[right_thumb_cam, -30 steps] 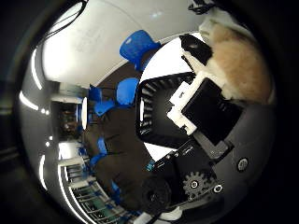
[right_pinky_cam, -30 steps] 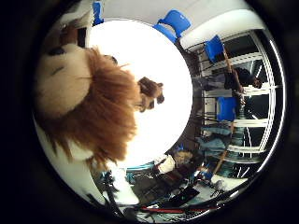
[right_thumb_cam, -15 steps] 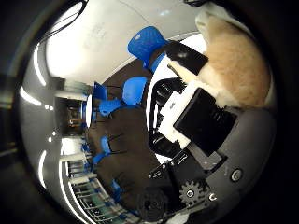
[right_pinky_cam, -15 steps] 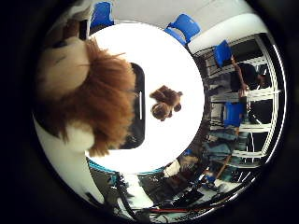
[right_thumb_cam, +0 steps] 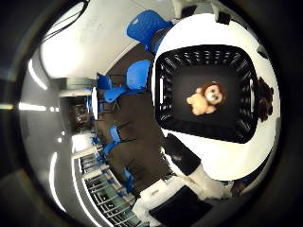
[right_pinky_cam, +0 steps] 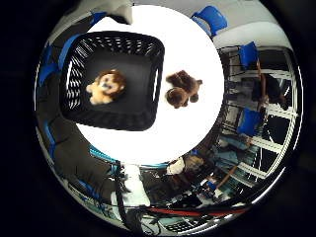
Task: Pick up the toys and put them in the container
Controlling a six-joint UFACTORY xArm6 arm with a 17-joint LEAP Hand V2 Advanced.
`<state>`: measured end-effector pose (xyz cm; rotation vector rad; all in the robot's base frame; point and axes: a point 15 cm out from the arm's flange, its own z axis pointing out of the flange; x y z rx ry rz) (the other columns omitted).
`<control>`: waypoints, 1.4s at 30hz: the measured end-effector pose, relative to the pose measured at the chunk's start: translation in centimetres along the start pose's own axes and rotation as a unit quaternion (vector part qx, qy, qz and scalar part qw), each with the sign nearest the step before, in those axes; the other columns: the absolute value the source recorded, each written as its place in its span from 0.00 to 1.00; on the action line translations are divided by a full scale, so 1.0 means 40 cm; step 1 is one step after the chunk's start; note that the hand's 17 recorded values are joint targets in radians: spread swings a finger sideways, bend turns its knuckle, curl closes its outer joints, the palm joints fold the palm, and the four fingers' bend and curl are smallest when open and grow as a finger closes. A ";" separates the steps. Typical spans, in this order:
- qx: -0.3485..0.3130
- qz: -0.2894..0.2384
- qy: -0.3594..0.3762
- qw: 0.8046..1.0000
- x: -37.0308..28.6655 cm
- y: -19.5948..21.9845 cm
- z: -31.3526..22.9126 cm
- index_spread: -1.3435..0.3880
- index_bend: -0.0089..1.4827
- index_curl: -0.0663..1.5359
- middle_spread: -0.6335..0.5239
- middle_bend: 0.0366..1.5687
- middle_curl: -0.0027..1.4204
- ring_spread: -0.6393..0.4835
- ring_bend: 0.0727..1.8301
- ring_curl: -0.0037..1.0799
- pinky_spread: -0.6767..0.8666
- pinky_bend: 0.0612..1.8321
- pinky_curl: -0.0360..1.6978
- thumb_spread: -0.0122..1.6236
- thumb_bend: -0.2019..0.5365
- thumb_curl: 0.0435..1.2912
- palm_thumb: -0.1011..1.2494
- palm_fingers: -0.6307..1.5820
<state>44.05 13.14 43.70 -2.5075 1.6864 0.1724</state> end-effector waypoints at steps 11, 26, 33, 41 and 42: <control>0.029 -0.019 0.021 0.999 0.370 0.100 -0.072 0.53 0.12 0.24 0.55 0.14 0.24 0.74 0.16 0.23 0.72 0.21 0.24 0.72 0.25 0.23 0.53 0.33; -0.085 -0.061 0.186 0.977 0.803 0.200 -0.012 0.53 0.11 0.21 0.55 0.10 0.22 0.72 0.12 0.23 0.70 0.20 0.21 0.67 0.24 0.22 0.52 0.29; -0.099 -0.074 0.217 0.968 0.852 0.143 0.049 0.53 0.11 0.21 0.55 0.10 0.22 0.72 0.11 0.24 0.68 0.21 0.21 0.66 0.24 0.22 0.52 0.28; -0.066 -0.055 0.237 0.968 0.821 0.043 0.090 0.53 0.12 0.21 0.55 0.10 0.21 0.72 0.11 0.24 0.68 0.20 0.21 0.65 0.25 0.23 0.59 0.29; -0.066 -0.058 0.237 0.967 0.815 0.031 0.099 0.53 0.12 0.21 0.55 0.10 0.21 0.72 0.11 0.24 0.68 0.20 0.21 0.65 0.25 0.23 0.59 0.29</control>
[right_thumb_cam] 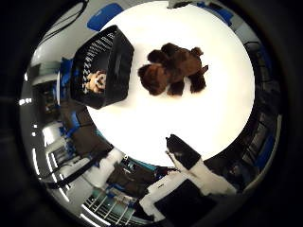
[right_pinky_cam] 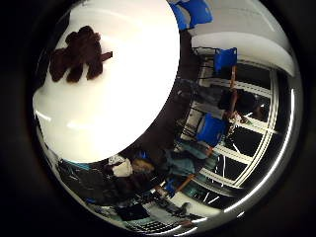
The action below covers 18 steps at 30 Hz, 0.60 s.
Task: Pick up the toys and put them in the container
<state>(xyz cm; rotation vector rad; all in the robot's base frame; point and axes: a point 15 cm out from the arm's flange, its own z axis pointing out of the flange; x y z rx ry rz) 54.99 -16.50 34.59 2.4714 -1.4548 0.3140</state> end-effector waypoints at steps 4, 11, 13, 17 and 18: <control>-0.006 -0.009 0.007 1.000 -0.024 -0.036 0.014 0.54 0.12 0.21 0.56 0.10 0.21 0.72 0.11 0.24 0.68 0.20 0.21 0.65 0.24 0.22 0.59 0.29; -0.022 -0.025 0.035 0.999 -0.034 -0.080 0.050 0.54 0.11 0.21 0.56 0.09 0.21 0.72 0.11 0.25 0.69 0.20 0.21 0.64 0.23 0.22 0.57 0.28; -0.029 -0.033 0.042 0.998 -0.037 -0.089 0.061 0.54 0.11 0.20 0.56 0.09 0.21 0.72 0.11 0.25 0.68 0.20 0.21 0.64 0.23 0.22 0.55 0.27; -0.039 -0.038 0.039 0.998 -0.047 -0.097 0.093 0.54 0.10 0.19 0.57 0.09 0.20 0.72 0.11 0.25 0.69 0.21 0.21 0.63 0.23 0.21 0.53 0.27; -0.041 -0.037 0.038 0.998 -0.049 -0.099 0.099 0.54 0.10 0.19 0.57 0.09 0.20 0.72 0.11 0.25 0.68 0.21 0.21 0.63 0.23 0.21 0.52 0.27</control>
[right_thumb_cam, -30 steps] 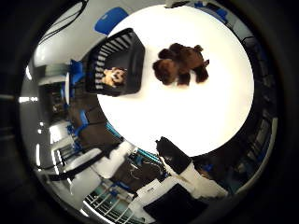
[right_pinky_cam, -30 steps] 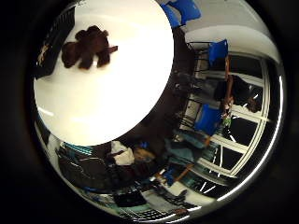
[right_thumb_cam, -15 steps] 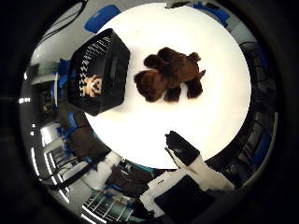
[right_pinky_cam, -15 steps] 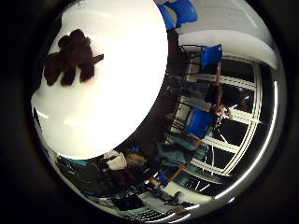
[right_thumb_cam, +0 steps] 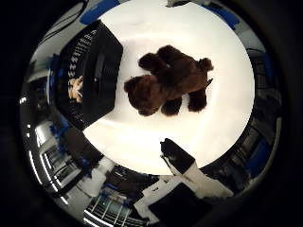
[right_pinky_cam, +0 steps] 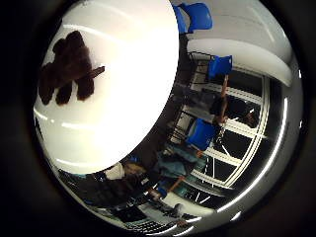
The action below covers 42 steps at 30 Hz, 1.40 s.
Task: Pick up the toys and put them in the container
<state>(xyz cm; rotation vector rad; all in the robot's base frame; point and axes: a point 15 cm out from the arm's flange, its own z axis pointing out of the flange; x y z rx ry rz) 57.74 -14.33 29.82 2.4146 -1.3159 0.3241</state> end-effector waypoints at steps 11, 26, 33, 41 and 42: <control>-0.020 -0.009 -0.013 1.000 -0.041 -0.031 0.070 0.53 0.10 0.18 0.57 0.09 0.20 0.72 0.10 0.25 0.68 0.20 0.21 0.62 0.24 0.20 0.49 0.27; -0.035 -0.034 -0.032 0.998 -0.142 -0.030 0.183 0.53 0.10 0.18 0.57 0.09 0.20 0.73 0.10 0.25 0.68 0.19 0.21 0.61 0.24 0.20 0.48 0.27; -0.034 -0.025 -0.042 0.998 -0.161 -0.052 0.219 0.54 0.11 0.18 0.57 0.09 0.20 0.73 0.10 0.25 0.68 0.19 0.21 0.61 0.24 0.21 0.47 0.27; -0.044 -0.024 -0.048 0.998 -0.183 -0.052 0.251 0.55 0.10 0.19 0.54 0.12 0.22 0.72 0.11 0.26 0.68 0.19 0.21 0.61 0.24 0.21 0.48 0.30; -0.046 -0.026 -0.049 0.997 -0.186 -0.051 0.255 0.55 0.11 0.19 0.53 0.12 0.22 0.71 0.11 0.26 0.68 0.19 0.21 0.61 0.24 0.21 0.49 0.31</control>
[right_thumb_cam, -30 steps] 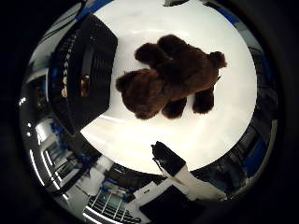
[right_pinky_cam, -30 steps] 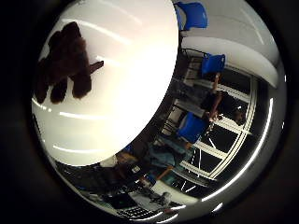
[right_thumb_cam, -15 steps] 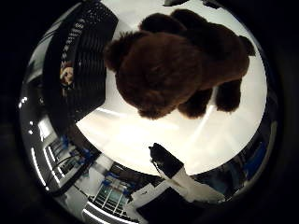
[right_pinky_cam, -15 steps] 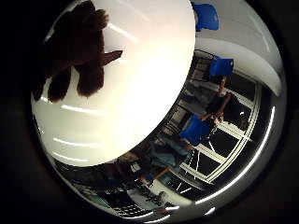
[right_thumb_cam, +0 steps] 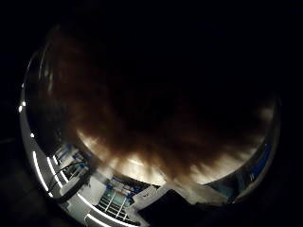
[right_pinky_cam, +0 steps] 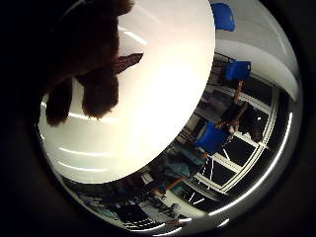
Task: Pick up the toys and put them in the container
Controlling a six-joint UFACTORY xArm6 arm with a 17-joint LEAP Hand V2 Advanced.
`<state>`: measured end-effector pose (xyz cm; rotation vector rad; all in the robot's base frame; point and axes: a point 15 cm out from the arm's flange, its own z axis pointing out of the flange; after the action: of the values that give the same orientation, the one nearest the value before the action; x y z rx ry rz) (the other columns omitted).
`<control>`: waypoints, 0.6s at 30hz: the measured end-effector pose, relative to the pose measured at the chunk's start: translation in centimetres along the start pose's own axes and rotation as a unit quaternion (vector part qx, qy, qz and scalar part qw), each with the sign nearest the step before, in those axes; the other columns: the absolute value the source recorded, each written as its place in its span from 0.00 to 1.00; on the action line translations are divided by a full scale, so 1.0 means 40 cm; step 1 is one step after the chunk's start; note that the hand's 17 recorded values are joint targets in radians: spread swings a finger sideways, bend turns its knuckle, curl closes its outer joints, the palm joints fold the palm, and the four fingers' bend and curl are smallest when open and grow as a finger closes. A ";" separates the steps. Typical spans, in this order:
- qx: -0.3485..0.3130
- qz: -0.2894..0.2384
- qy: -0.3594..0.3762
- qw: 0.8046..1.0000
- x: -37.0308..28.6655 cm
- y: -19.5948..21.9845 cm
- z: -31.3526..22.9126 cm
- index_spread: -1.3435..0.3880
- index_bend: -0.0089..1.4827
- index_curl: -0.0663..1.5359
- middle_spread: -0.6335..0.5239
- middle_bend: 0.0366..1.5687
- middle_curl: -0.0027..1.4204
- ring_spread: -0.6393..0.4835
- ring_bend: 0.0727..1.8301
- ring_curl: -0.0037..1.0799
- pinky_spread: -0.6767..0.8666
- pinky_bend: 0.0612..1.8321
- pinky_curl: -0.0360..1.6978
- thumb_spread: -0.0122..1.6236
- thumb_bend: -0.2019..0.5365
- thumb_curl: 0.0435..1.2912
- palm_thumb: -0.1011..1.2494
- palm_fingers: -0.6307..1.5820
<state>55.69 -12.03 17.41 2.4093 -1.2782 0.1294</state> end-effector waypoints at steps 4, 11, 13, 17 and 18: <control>-0.003 0.002 -0.003 1.000 0.005 0.009 0.012 0.55 0.11 0.19 0.49 0.14 0.23 0.66 0.15 0.27 0.67 0.18 0.20 0.61 0.24 0.21 0.50 0.38; -0.017 0.001 -0.016 1.000 -0.007 0.049 0.052 0.56 0.12 0.21 0.36 0.26 0.28 0.43 0.28 0.30 0.54 0.14 0.17 0.61 0.24 0.22 0.54 0.55; -0.020 0.002 -0.018 1.000 -0.006 0.058 0.057 0.56 0.12 0.22 0.32 0.31 0.30 0.35 0.34 0.33 0.45 0.16 0.17 0.61 0.25 0.22 0.55 0.62; -0.021 0.010 -0.022 0.999 0.003 0.078 0.055 0.54 0.22 0.28 0.29 0.49 0.41 0.29 0.48 0.44 0.13 0.34 0.22 0.62 0.25 0.23 0.59 0.87; -0.019 0.013 -0.024 0.999 0.007 0.084 0.050 0.54 0.29 0.31 0.30 0.53 0.43 0.29 0.52 0.47 0.12 0.38 0.24 0.62 0.25 0.23 0.60 0.89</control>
<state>52.91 -14.69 16.69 2.3779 -1.3227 0.0536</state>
